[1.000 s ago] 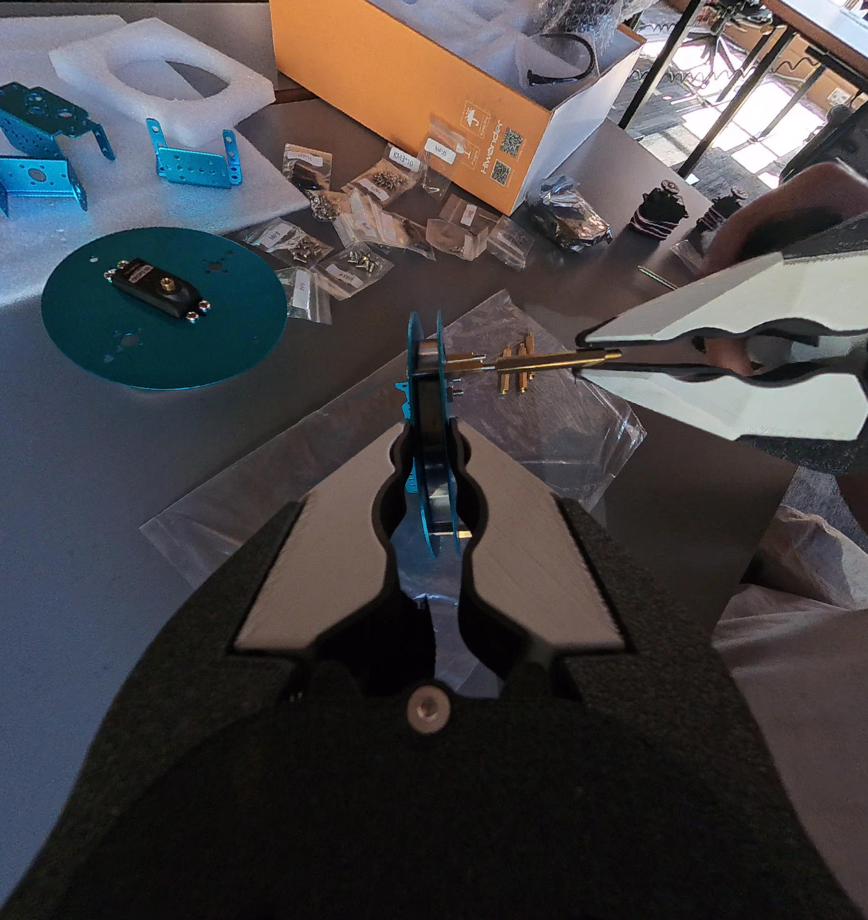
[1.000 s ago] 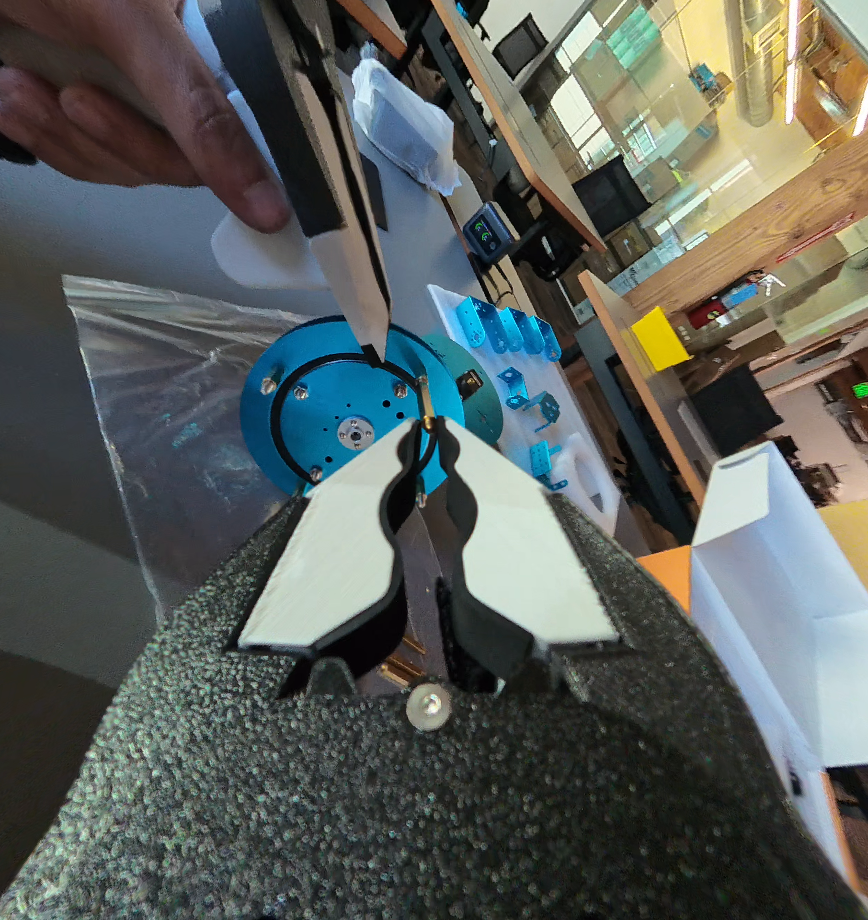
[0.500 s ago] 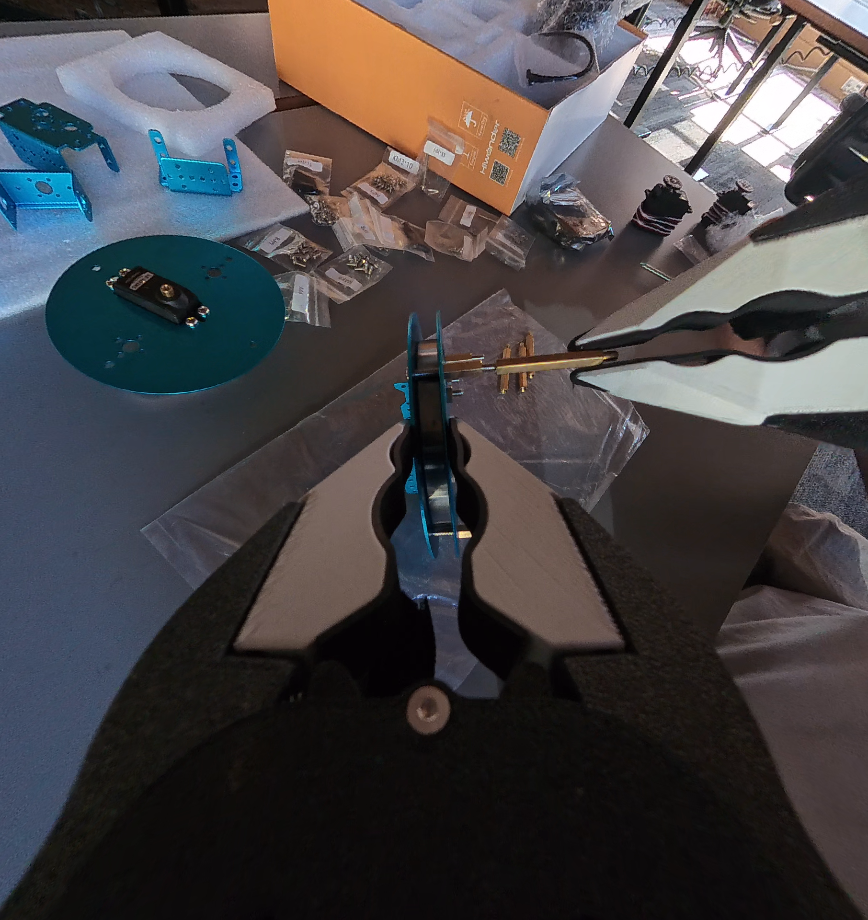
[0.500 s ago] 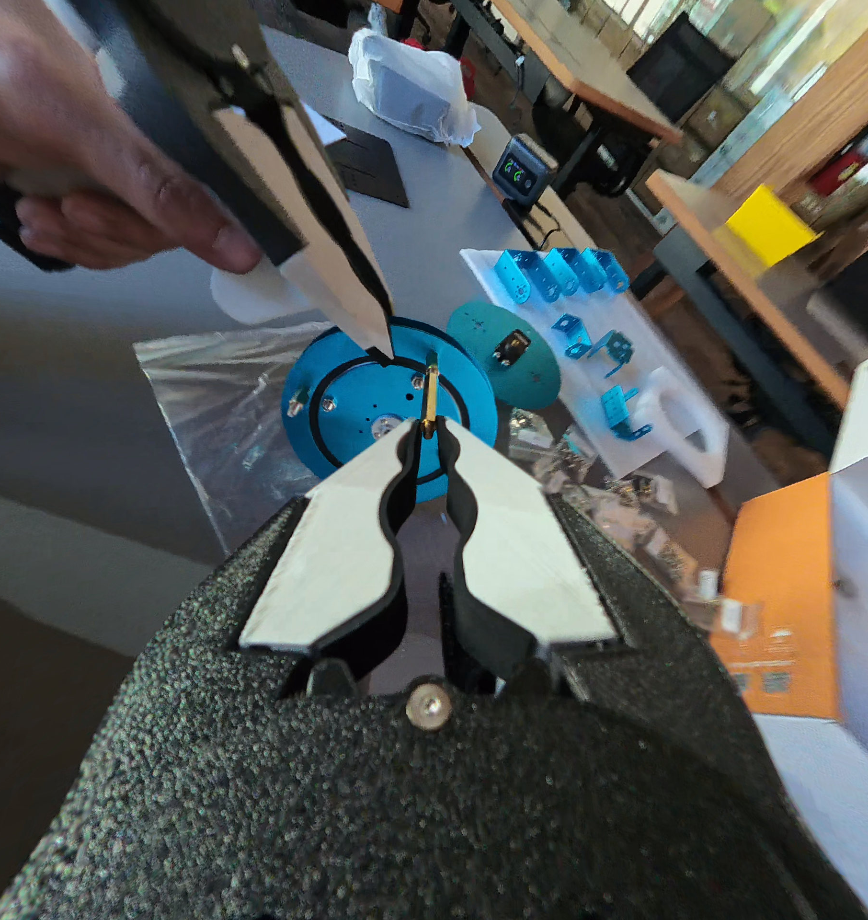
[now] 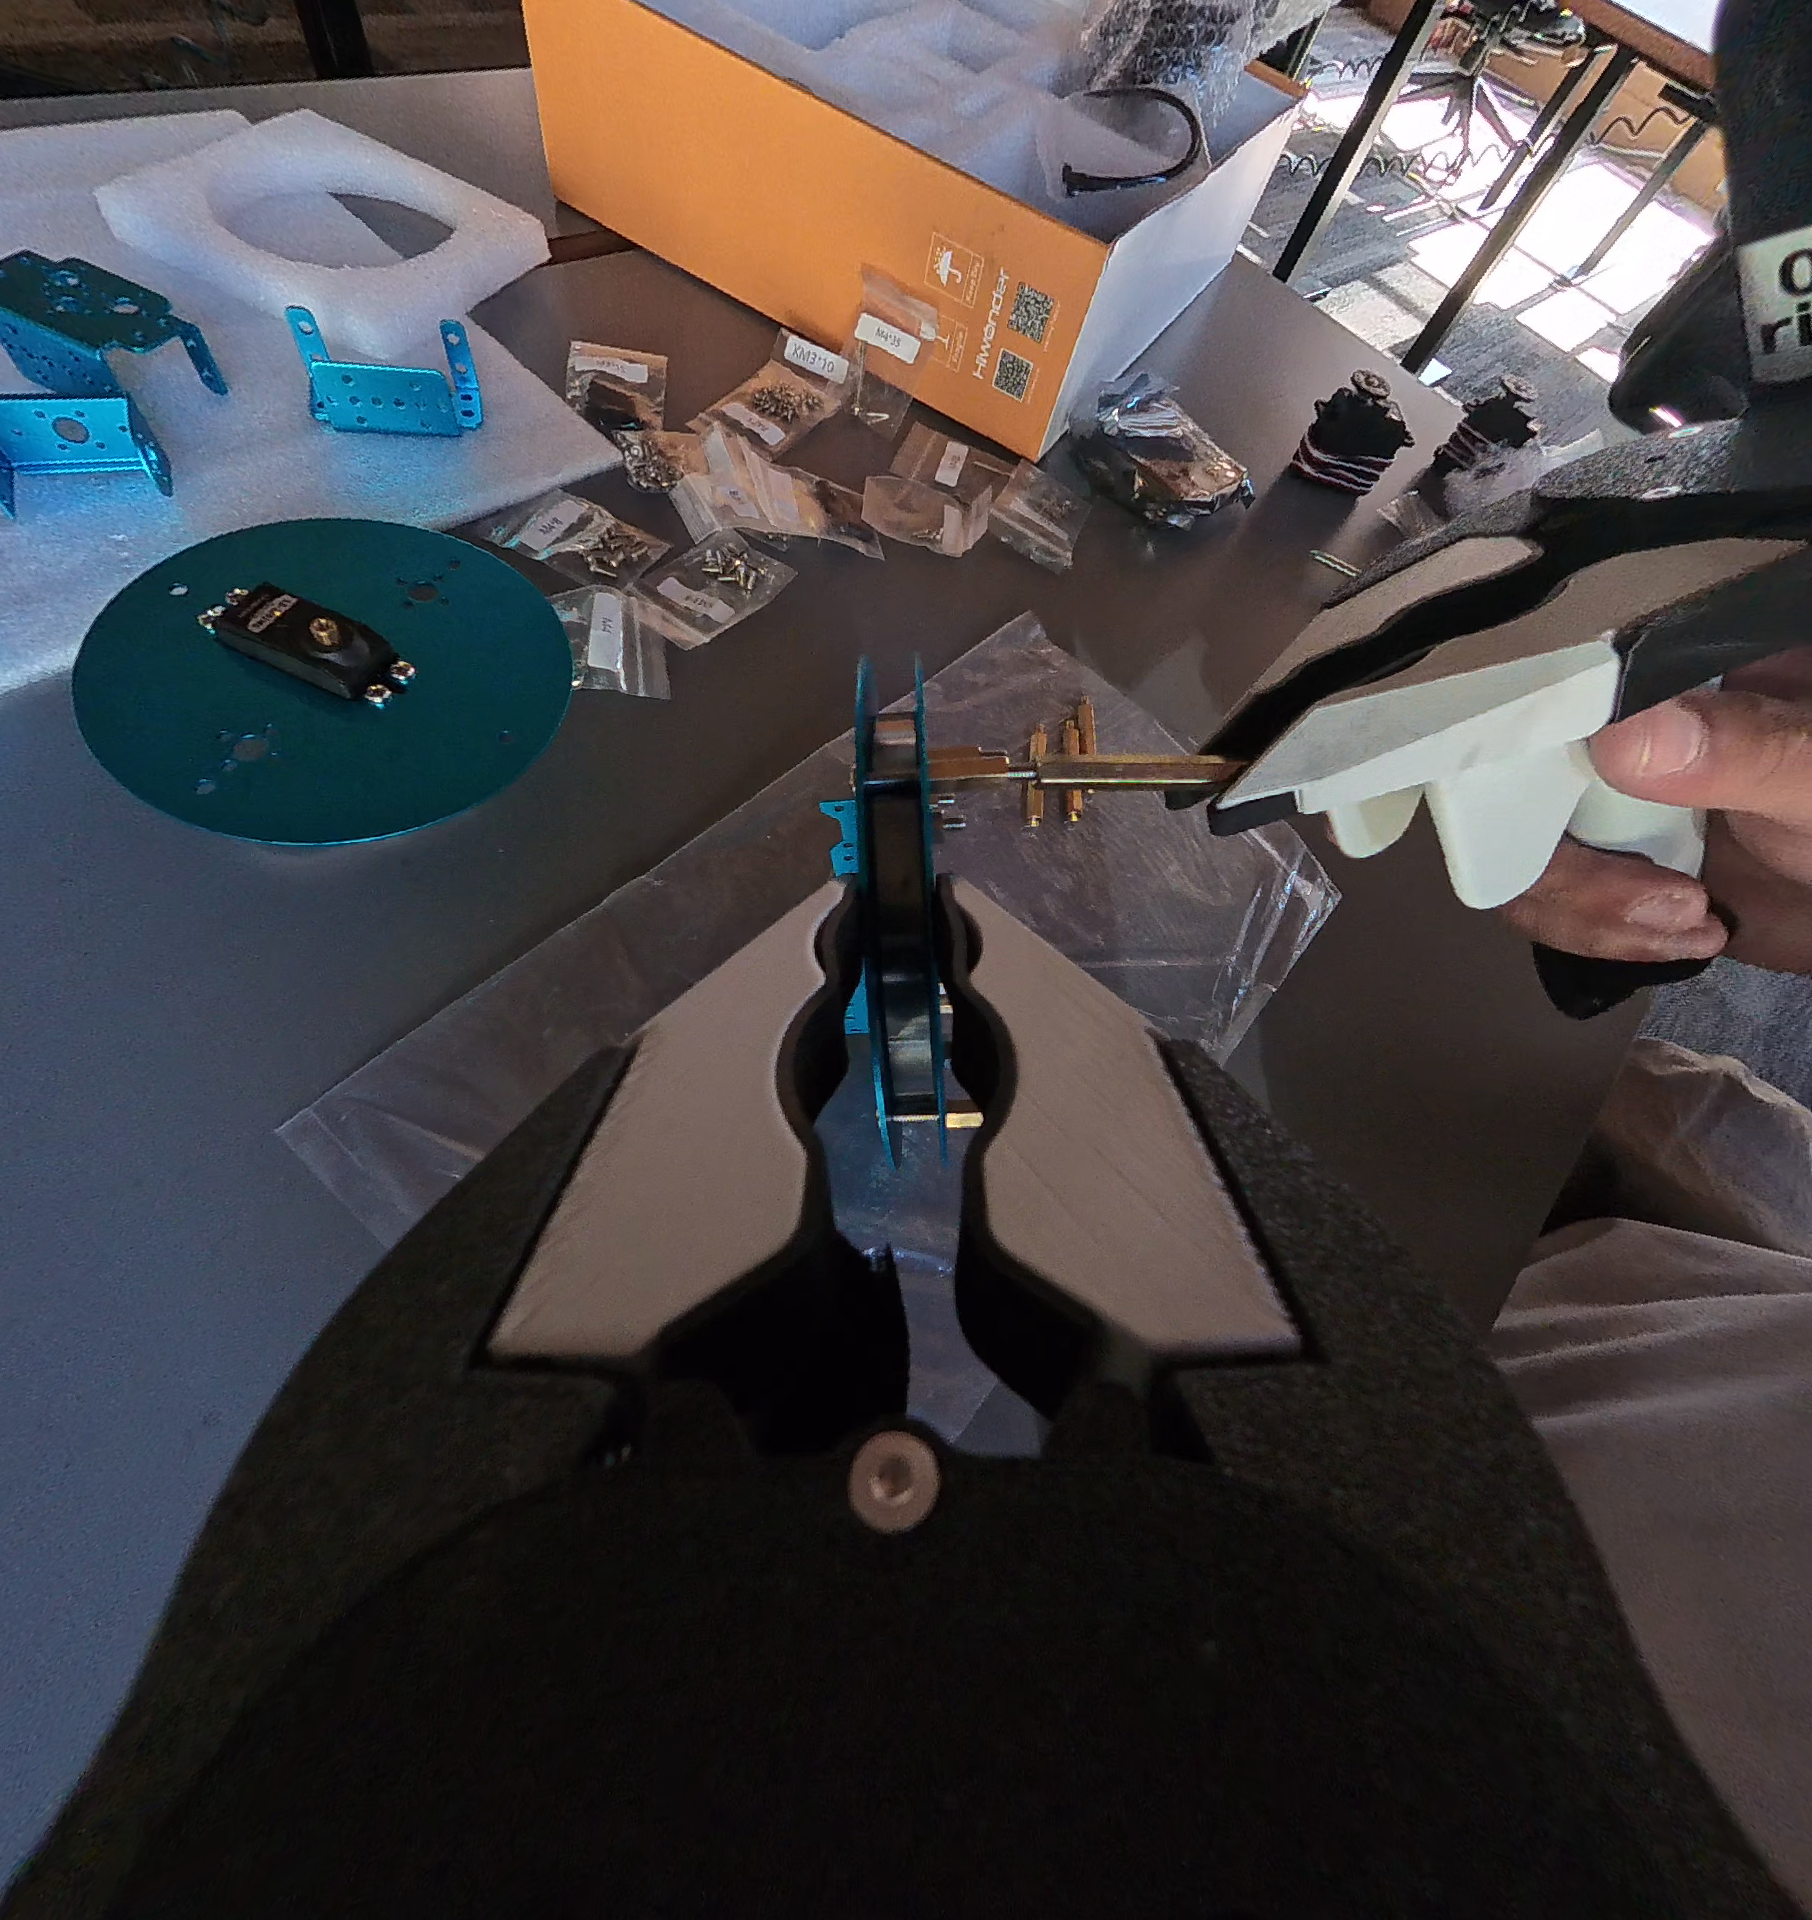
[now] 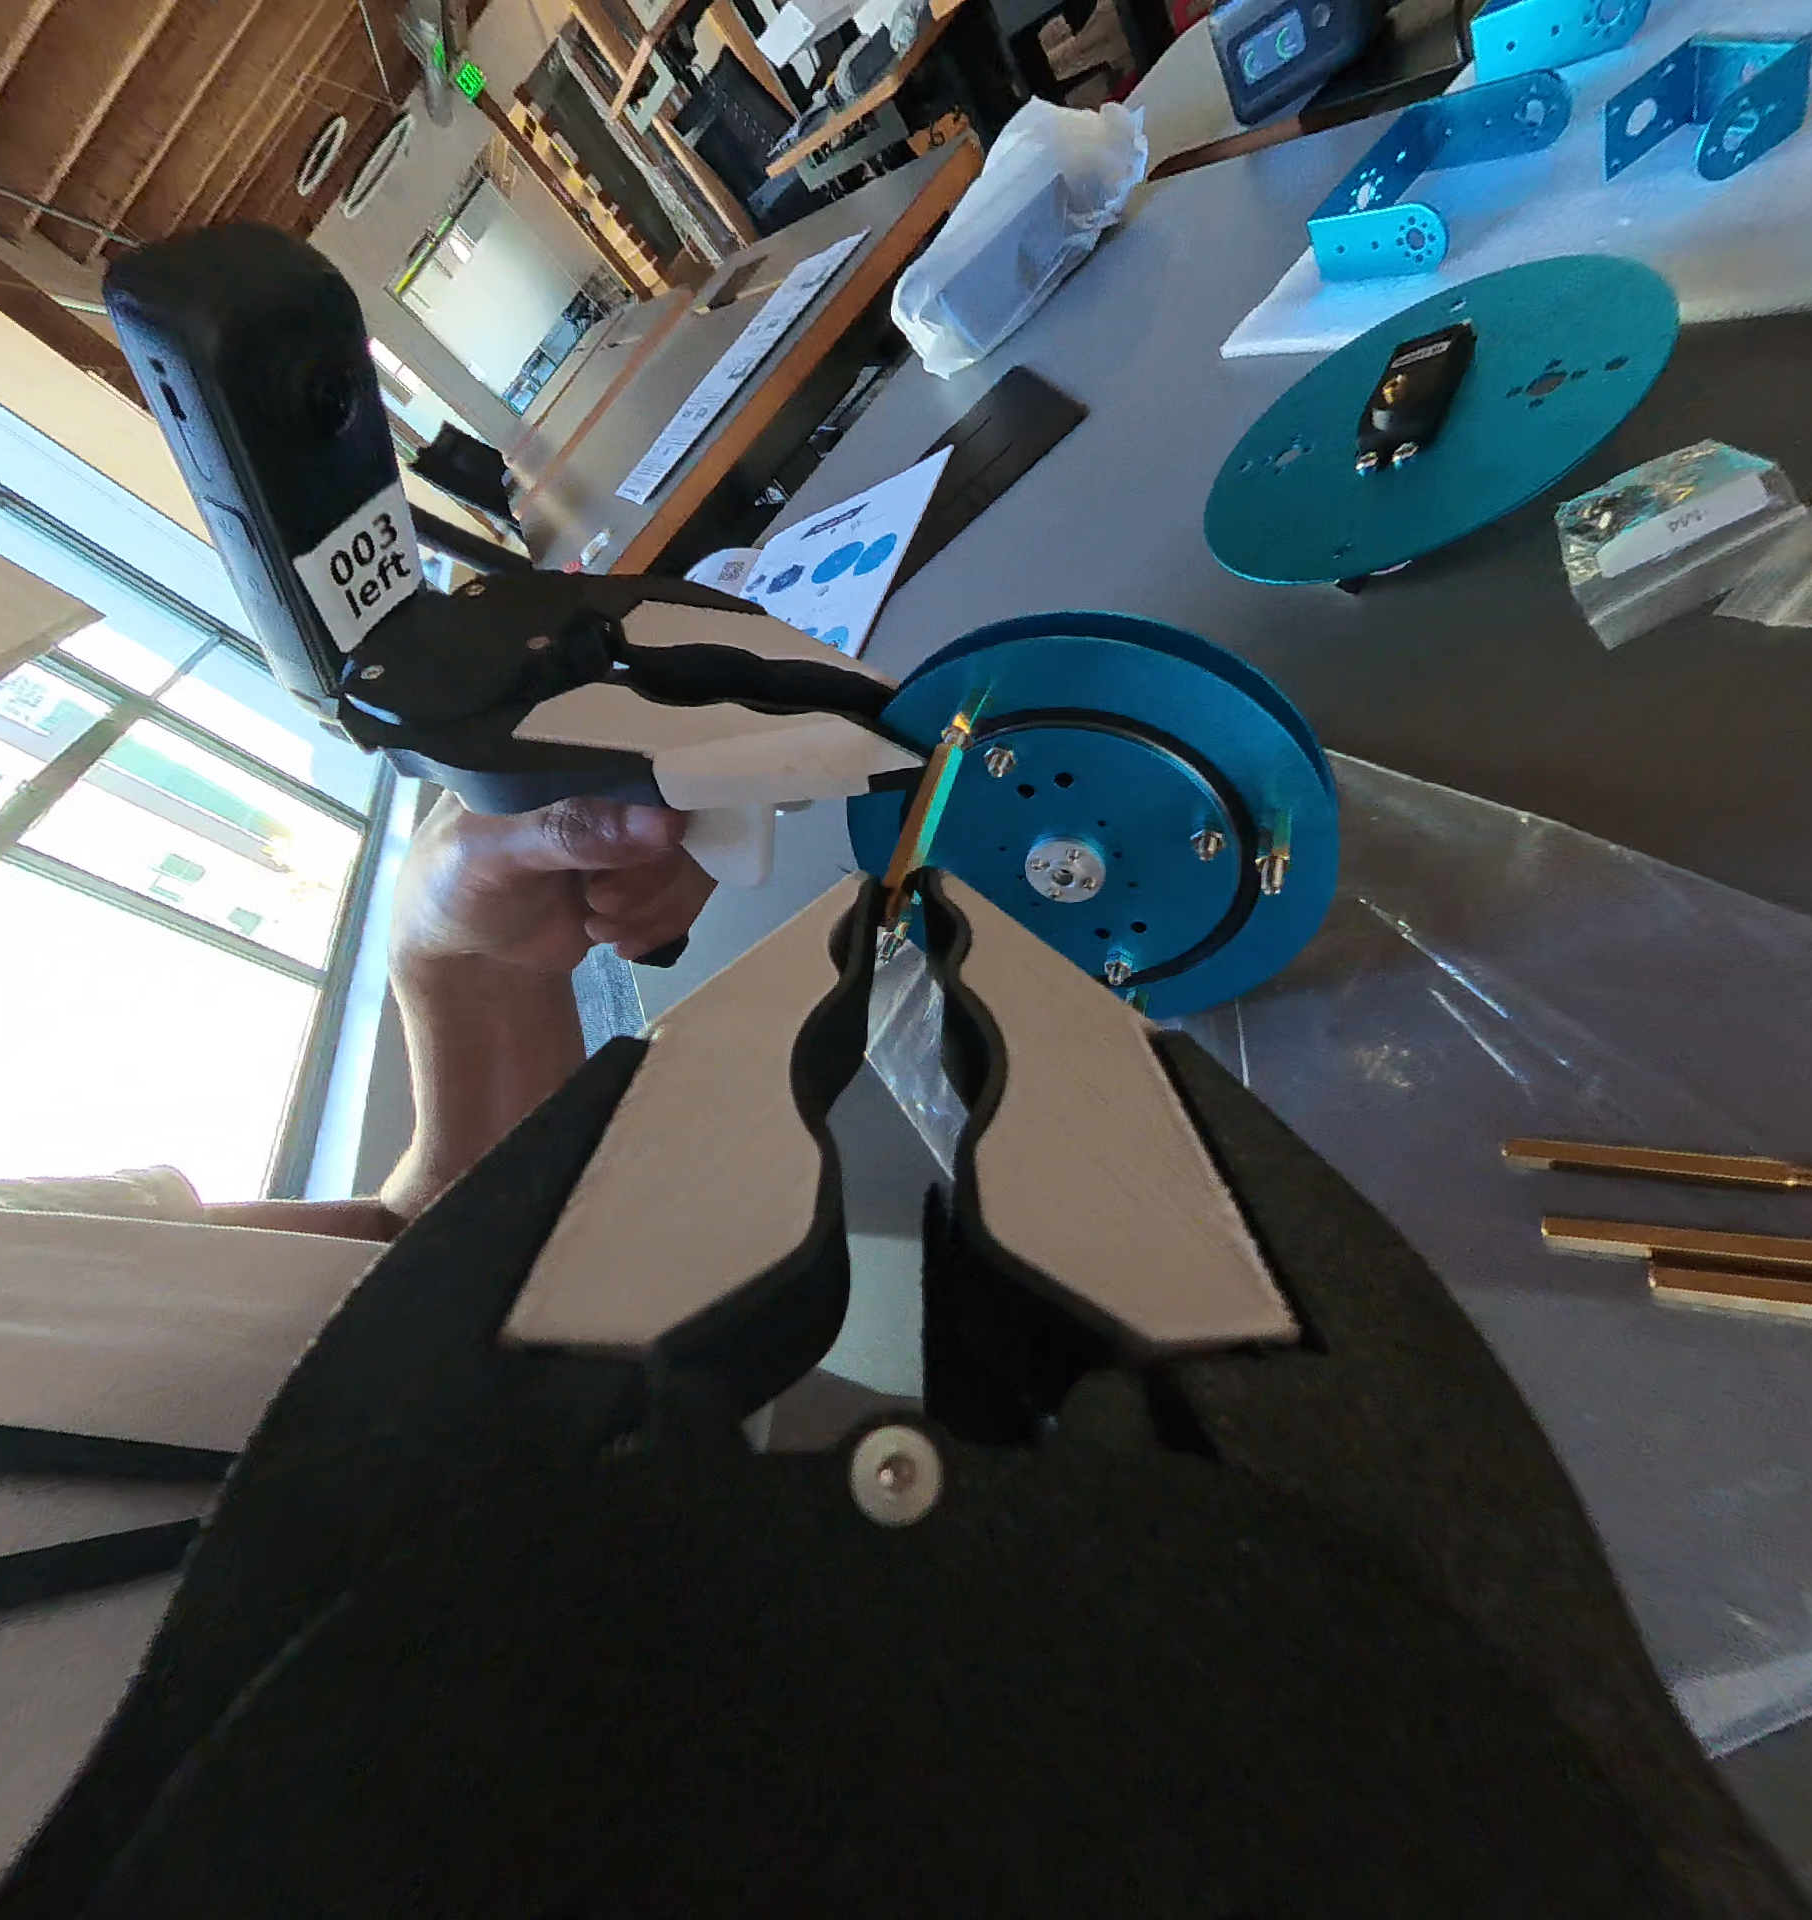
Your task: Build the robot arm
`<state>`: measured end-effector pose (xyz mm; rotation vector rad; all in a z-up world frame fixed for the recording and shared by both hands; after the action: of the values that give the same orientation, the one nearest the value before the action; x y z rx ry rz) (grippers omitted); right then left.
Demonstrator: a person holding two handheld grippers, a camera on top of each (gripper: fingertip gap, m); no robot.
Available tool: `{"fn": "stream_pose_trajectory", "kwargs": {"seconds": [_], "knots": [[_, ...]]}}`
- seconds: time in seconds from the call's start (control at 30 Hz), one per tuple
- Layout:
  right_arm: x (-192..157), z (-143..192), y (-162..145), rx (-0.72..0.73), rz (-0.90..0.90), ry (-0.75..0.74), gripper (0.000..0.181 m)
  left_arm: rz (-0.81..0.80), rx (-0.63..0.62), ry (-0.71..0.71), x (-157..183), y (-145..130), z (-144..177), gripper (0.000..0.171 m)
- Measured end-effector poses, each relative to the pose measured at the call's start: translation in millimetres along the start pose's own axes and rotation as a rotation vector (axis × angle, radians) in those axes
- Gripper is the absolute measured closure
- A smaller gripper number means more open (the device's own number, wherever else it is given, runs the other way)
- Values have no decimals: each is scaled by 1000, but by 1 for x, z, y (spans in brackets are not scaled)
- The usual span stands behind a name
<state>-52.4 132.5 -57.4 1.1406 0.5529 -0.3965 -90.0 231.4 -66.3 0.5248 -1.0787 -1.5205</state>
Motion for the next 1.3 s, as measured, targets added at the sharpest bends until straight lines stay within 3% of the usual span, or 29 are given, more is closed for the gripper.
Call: {"fn": "stream_pose_trajectory", "kwargs": {"seconds": [0.2,0.6,0.67,0.77,0.83,1.0,1.3], "knots": [[0,1,5,-35,227,-154,177,5,2,1,-1,0,0,159],[-8,4,4,-175,986,-599,177,-2,0,17,4,0,-1,160],[-8,4,2,-164,891,-572,177,5,1,29,3,0,-1,160],[-8,12,4,-83,466,-297,177,22,11,55,0,-1,3,160],[2,22,3,-66,334,-204,177,23,11,78,-1,-2,7,160],[52,21,-27,-282,424,-275,177,7,5,156,-6,-3,31,160],[74,-11,-49,-470,551,-212,176,82,35,219,-33,-13,59,160]]}}
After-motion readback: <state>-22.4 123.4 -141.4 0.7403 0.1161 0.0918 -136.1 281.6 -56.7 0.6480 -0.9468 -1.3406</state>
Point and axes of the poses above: each gripper's, where its closed fingertips meet, z back along the fingers, y out of its top, x = y × z across the jaws, the point moved 4 cm from there along z, back along the fingers, and after that the axes turned 2 degrees about -y, right-handed, at the moved point
